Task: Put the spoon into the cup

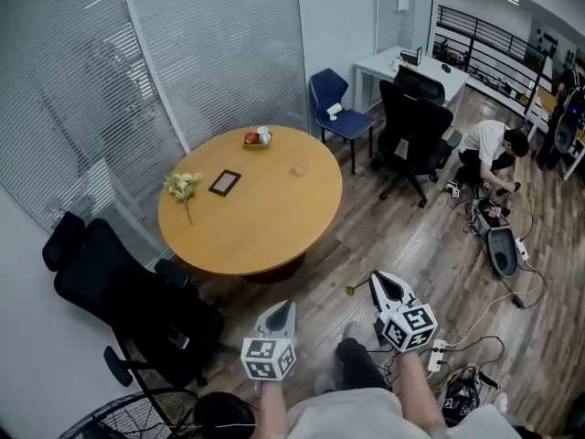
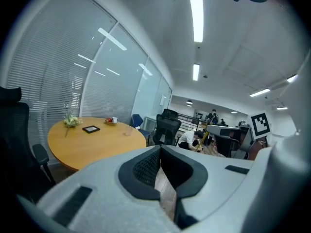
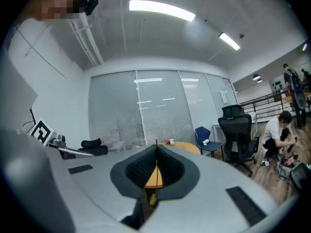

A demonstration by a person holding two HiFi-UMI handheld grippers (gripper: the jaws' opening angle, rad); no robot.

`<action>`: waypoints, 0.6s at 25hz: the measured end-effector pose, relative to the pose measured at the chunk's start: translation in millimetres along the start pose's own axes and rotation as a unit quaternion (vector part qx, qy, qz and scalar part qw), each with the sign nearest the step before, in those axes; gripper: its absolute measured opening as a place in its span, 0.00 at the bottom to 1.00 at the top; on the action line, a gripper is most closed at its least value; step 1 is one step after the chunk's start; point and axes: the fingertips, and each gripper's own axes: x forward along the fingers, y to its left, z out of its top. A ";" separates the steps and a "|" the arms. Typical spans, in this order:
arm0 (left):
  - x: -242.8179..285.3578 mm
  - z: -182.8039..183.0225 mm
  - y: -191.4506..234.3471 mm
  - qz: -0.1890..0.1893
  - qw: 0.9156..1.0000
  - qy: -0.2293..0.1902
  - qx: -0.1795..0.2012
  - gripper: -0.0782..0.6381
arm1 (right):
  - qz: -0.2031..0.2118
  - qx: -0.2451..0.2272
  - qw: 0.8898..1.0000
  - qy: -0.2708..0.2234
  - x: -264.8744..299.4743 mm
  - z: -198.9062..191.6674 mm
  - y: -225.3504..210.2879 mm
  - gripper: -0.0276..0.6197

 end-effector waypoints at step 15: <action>70.9 20.9 53.6 0.033 0.999 0.031 -0.006 0.12 | -0.003 0.020 1.000 0.007 84.1 5.5 -57.2 0.05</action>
